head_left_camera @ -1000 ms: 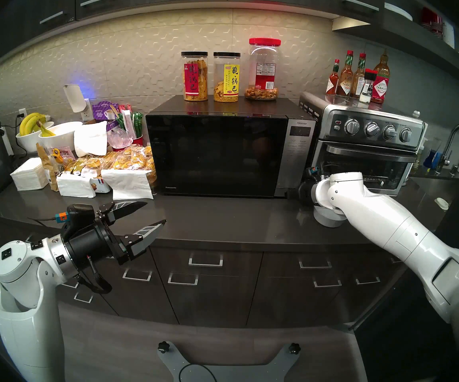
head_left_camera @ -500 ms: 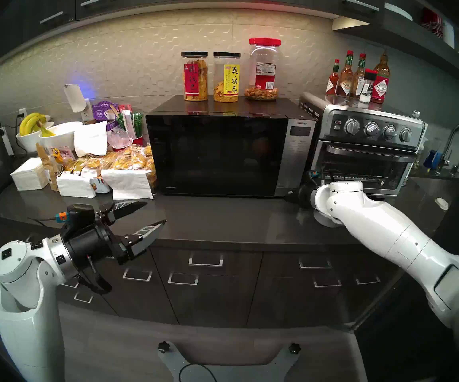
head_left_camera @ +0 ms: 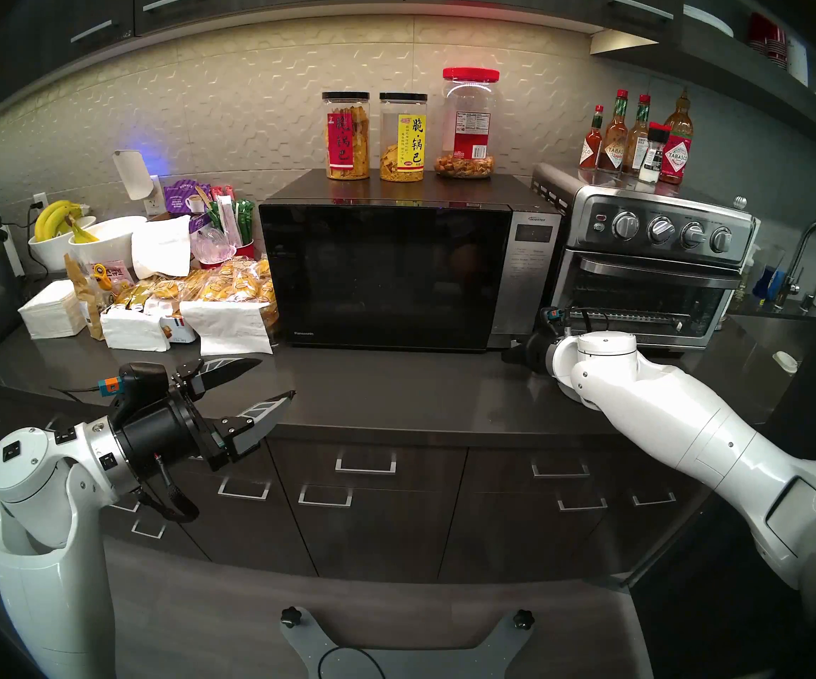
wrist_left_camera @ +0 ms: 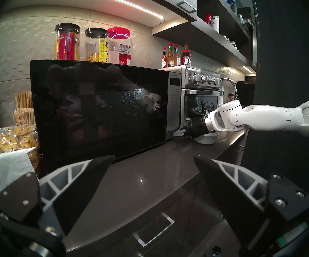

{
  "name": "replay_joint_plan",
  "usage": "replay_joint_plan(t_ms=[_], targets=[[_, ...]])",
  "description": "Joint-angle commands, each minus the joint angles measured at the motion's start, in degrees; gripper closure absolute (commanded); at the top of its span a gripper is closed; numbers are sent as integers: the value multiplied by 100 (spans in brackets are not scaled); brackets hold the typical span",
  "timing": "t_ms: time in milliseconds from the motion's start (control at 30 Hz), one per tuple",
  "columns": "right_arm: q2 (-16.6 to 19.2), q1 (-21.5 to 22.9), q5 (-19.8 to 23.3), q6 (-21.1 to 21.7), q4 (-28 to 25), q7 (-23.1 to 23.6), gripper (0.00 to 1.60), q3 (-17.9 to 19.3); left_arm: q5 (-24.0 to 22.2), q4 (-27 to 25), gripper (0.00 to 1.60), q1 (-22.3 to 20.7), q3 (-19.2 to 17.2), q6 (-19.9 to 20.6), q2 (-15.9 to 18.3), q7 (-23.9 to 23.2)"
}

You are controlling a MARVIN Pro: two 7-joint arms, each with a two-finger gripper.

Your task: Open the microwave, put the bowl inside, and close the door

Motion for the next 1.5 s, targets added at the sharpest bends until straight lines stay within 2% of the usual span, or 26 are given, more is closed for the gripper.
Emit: replay_joint_plan(t_ms=[0,367,767,967,1467], targets=[[-223,236,-136,-249,80,-41,160,88,-13,-66,0,-12,9,12,8,-14],[-272,266,-162,-182,104,-19,160,130,-8,-65,0,-14,8,12,4,-19],[392,75,289,259,-626,506,160,334,-3,-65,0,-17,6,12,-1,-24],[585,-7,548,479,-879,650,160,462,0,-67,0,-18,5,17,-3,-27],[531,73,974,885,-933,868,160,614,6,-68,0,-21,3,19,-7,-32]])
